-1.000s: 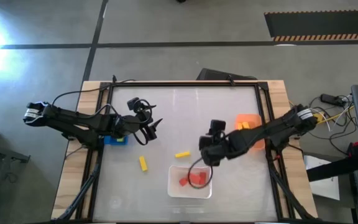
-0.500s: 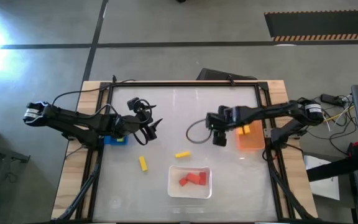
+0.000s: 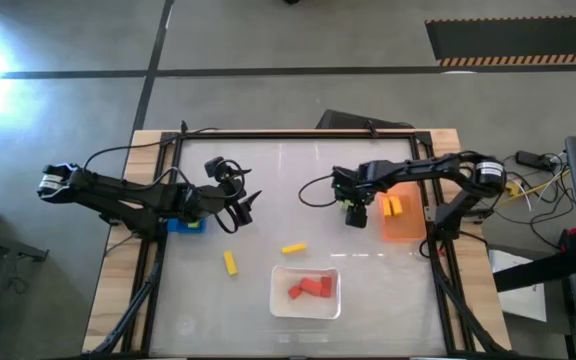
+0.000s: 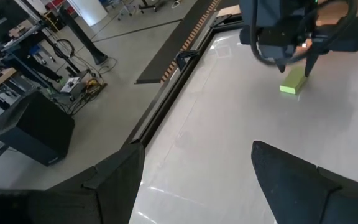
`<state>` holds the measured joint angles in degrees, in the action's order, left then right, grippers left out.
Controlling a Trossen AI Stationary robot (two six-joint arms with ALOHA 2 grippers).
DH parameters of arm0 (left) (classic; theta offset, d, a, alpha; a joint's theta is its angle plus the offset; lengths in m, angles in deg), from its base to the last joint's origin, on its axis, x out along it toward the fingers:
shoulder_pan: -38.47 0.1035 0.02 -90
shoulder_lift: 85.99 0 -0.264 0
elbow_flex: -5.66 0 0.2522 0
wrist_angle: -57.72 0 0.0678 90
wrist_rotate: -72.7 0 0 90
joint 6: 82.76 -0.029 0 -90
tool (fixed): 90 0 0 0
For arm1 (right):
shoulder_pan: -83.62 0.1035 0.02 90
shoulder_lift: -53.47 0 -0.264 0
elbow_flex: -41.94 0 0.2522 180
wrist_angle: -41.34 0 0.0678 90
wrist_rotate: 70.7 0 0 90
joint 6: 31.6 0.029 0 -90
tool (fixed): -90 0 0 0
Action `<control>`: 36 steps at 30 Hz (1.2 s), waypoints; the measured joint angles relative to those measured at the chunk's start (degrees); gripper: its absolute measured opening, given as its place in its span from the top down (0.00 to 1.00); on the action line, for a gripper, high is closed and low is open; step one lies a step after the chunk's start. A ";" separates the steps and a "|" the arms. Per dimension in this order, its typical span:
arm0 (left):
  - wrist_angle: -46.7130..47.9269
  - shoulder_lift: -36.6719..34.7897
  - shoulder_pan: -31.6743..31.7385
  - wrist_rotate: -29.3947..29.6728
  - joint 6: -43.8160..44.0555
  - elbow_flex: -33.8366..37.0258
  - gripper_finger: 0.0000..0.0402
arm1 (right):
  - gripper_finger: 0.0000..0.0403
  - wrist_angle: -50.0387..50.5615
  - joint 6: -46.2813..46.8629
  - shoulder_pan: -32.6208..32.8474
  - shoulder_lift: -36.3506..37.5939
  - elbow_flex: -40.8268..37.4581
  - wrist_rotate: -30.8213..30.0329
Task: Sort & place blocks by color
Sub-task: Put the green block into the blue bin
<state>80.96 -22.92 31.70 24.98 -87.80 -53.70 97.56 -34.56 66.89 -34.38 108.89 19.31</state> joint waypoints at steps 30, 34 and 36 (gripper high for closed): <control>-26.35 0.02 -8.98 -0.67 6.19 10.96 0.31 | 0.72 -34.05 -3.42 2.51 10.93 -0.48 5.89; -36.00 0.00 -9.75 -2.07 3.15 12.93 0.31 | 0.72 -54.19 -3.13 4.63 10.61 -2.30 15.71; -39.28 0.04 -9.79 -2.84 2.84 13.78 0.31 | 0.72 -63.32 -2.83 6.00 9.70 -3.04 18.84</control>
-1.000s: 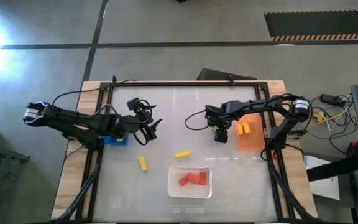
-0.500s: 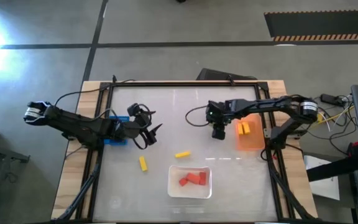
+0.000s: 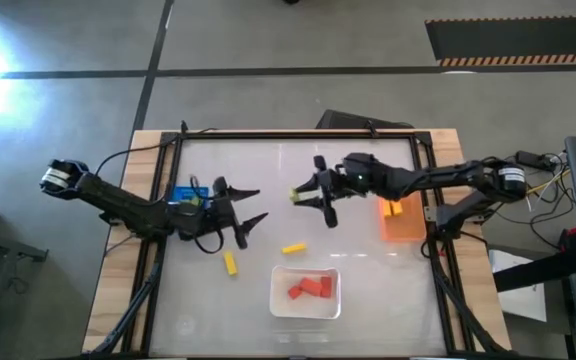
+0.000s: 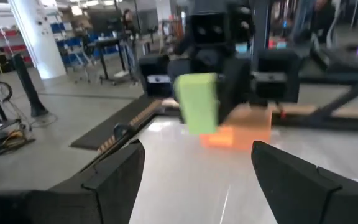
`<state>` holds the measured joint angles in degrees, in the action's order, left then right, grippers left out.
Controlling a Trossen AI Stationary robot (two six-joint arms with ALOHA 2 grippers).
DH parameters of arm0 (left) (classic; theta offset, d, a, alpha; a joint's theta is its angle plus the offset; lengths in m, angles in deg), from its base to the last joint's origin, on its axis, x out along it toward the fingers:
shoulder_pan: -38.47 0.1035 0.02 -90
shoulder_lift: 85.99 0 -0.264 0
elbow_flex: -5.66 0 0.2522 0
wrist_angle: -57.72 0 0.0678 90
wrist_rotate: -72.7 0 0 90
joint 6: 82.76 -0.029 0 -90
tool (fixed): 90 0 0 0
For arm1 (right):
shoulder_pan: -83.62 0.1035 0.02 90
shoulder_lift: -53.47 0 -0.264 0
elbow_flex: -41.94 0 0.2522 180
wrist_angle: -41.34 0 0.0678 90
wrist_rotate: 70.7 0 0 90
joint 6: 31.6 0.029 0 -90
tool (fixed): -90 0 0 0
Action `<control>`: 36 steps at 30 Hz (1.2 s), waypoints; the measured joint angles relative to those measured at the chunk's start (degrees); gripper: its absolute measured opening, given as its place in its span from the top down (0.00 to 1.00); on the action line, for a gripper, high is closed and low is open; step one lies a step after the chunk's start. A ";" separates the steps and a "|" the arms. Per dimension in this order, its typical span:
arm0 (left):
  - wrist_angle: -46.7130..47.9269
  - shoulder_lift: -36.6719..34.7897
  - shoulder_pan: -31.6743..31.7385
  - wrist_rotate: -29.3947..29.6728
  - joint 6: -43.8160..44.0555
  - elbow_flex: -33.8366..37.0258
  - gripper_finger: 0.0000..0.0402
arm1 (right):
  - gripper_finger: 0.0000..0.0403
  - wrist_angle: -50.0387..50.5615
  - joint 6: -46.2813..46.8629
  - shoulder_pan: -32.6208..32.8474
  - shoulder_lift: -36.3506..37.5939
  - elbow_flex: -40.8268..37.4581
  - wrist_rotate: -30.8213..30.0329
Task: Sort & place blocks by color
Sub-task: Put the green block into the blue bin
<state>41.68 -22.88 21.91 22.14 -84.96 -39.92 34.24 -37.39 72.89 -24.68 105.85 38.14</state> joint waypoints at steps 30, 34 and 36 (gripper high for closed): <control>-33.42 18.59 3.37 -5.24 -8.40 -1.46 0.33 | 0.72 -18.87 2.75 4.49 -10.91 2.08 4.14; -33.83 20.00 3.37 -5.26 -8.74 -2.15 0.43 | 0.72 -18.86 2.73 4.49 -10.91 2.08 4.11; -33.74 20.17 3.37 -5.43 -8.74 -2.22 0.50 | 0.72 -18.80 2.65 4.49 -10.91 2.08 4.04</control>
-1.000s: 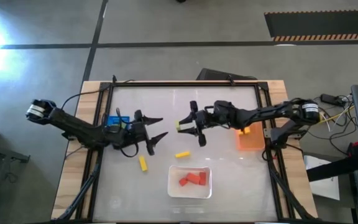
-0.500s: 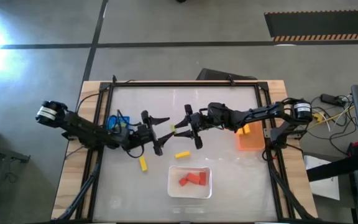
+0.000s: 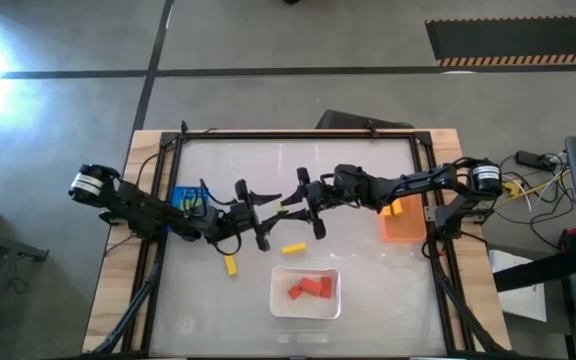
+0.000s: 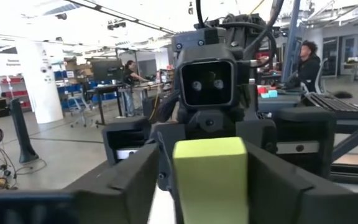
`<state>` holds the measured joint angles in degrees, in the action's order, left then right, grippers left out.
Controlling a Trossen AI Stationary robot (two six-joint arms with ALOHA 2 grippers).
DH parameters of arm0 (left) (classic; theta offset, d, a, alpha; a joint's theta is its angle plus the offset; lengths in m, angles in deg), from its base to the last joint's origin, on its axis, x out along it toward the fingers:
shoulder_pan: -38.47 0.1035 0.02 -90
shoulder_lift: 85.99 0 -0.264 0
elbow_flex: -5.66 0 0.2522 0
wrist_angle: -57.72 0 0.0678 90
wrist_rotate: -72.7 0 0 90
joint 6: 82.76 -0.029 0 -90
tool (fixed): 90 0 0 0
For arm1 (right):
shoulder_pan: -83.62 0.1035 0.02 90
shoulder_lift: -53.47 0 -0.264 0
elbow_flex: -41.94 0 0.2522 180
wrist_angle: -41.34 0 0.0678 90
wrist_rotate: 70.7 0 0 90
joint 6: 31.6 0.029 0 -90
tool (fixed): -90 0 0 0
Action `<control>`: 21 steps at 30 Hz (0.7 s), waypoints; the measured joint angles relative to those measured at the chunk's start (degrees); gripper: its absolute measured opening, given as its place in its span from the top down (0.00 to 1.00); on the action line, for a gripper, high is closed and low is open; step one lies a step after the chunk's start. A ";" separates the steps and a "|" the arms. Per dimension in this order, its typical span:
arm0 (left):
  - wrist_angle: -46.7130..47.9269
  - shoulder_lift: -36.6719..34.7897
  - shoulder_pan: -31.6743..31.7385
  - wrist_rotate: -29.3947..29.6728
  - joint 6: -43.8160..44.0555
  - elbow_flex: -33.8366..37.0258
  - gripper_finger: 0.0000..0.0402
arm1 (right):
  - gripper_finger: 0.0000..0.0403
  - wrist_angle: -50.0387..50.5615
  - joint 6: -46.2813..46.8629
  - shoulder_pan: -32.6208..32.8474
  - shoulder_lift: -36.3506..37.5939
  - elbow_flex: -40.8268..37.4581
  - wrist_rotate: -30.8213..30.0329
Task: Sort & place blocks by color
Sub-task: Put the green block into the blue bin
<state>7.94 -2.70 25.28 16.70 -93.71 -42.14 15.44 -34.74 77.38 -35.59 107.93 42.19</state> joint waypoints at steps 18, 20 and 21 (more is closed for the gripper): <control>16.29 -1.89 0.10 22.07 4.67 0.35 0.71 | 0.24 13.17 1.28 -0.13 5.01 -0.02 -18.45; 25.11 -4.04 0.15 26.86 11.40 0.35 0.71 | 0.23 20.31 2.15 -0.14 8.16 -0.02 -23.84; 30.03 -5.40 0.15 27.21 15.19 0.37 0.71 | 0.23 24.08 2.63 -0.13 9.80 -0.02 -26.10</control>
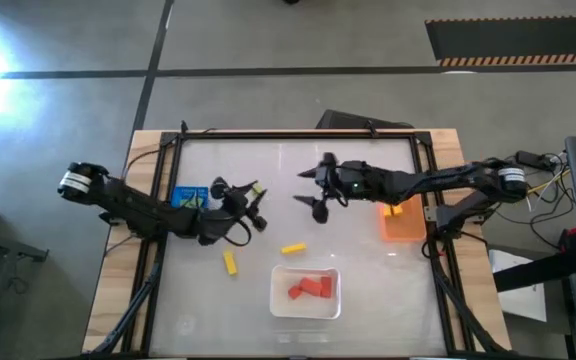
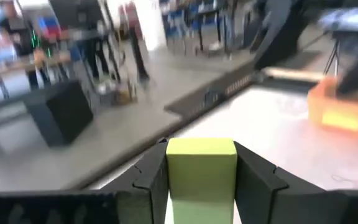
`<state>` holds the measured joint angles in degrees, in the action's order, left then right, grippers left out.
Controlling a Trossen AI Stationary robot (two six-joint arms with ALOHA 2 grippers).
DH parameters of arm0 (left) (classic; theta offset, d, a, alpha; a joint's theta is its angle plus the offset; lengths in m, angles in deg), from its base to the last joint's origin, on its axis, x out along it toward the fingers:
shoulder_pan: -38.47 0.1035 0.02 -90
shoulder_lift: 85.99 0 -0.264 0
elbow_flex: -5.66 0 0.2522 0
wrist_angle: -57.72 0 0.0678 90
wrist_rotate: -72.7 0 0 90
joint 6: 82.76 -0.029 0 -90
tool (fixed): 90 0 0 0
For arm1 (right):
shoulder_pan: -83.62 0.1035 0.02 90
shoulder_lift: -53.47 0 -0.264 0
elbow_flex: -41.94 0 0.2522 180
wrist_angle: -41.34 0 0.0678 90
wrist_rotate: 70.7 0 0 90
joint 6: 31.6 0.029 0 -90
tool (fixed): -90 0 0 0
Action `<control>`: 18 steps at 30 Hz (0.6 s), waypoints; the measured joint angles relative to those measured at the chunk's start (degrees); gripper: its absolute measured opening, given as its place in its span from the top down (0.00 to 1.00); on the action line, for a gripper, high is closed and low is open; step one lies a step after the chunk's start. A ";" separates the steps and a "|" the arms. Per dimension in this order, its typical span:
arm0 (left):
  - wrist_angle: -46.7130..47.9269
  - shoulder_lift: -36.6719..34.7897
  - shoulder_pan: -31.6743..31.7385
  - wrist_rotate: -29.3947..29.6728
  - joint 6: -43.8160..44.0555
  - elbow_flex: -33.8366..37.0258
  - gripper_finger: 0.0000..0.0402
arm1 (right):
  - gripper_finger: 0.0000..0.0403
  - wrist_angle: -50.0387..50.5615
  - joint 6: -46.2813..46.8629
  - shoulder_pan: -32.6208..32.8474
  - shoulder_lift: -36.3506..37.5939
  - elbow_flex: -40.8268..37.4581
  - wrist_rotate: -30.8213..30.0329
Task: Sort & place blocks by color
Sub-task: Put the green block into the blue bin
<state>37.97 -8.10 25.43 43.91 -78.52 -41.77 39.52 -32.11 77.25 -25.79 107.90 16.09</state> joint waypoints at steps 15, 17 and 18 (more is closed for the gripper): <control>105.95 -10.78 21.14 -35.56 67.34 -15.15 0.71 | 0.35 25.23 0.98 0.37 13.38 -1.22 -8.84; 107.46 -10.29 22.45 -38.80 67.42 -14.78 0.71 | 0.36 25.69 1.00 0.37 13.46 -1.29 -8.84; 107.37 -10.03 22.65 -39.65 67.42 -14.63 0.71 | 0.36 25.93 1.08 0.37 13.48 -1.42 -8.84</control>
<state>145.35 -18.13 48.08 4.26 -11.10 -56.39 65.45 -31.03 77.62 -12.31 106.48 7.24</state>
